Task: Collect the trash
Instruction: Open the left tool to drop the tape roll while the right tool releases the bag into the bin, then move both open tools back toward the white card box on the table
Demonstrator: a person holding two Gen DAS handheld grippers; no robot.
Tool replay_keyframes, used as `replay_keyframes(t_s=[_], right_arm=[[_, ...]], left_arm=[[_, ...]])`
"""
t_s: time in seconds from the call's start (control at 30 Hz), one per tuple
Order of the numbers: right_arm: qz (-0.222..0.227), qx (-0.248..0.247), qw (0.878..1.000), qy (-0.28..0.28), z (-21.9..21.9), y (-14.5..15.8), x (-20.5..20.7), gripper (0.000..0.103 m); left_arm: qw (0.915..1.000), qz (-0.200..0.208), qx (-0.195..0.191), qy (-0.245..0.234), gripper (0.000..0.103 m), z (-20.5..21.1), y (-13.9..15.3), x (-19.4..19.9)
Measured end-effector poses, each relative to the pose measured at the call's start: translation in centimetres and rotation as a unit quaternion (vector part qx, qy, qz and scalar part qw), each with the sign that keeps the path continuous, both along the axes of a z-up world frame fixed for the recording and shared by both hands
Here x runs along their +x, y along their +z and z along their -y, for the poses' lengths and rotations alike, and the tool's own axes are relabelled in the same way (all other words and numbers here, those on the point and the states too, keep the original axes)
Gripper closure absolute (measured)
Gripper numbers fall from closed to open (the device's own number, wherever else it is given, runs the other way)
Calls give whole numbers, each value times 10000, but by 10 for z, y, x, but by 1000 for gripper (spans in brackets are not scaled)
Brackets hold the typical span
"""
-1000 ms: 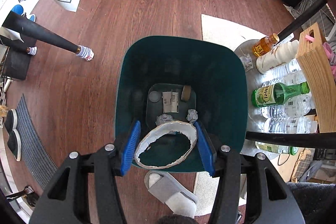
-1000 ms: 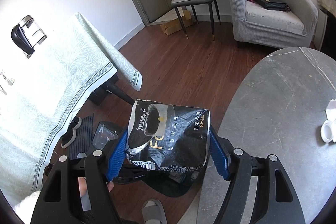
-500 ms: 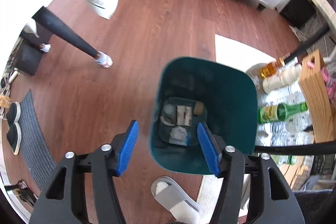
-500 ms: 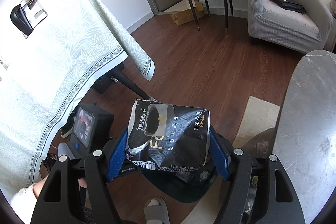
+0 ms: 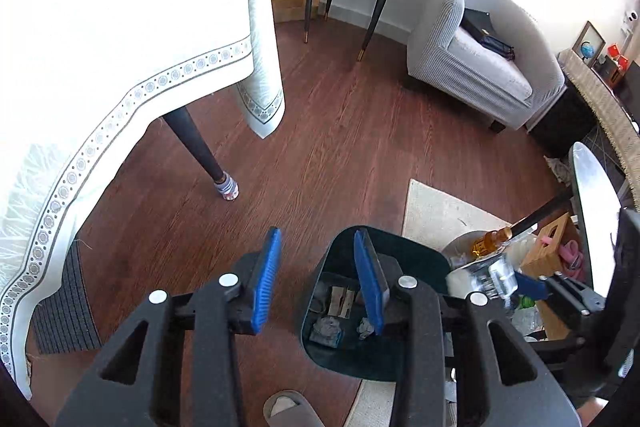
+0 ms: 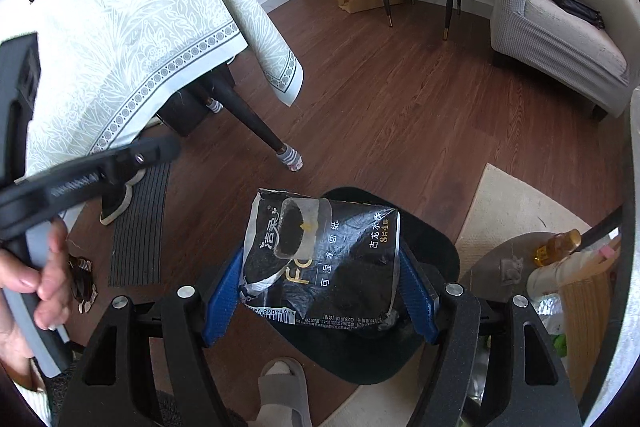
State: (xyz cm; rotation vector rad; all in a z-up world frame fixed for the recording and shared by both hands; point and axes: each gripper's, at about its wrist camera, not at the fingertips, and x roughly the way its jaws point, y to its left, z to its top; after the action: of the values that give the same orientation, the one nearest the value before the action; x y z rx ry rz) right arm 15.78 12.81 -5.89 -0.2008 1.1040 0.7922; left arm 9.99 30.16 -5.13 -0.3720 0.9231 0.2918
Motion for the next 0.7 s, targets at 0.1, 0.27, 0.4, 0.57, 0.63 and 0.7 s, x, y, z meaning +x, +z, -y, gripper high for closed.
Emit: replay_keyframes(t_s=[0.1,0.27,0.4,0.57,0.63,0.7], right_arm=[[-98,-159,9998,53,-3,-16,-1,31],[-240,-399,9988,138,-7,-48,-3,31],[-368,-665,9969,203,-9,-72,-1,30],[-468,-1085,9924,339,-13,-99,-2,27],[-375,-1134,9922,361,-12,-100,-5,26],[-332,-1091,9928,372,-11,-96,-7,24]], left_arm=[[9998,108,89,-141,67,8,13,2],[9995,221,32,-234,68,17,27,2],[9992,295,5,-263,68,25,34,1],[9985,405,18,-356,68,37,43,4],[9982,458,43,-389,68,41,46,5],[9979,504,67,-403,68,45,50,6]])
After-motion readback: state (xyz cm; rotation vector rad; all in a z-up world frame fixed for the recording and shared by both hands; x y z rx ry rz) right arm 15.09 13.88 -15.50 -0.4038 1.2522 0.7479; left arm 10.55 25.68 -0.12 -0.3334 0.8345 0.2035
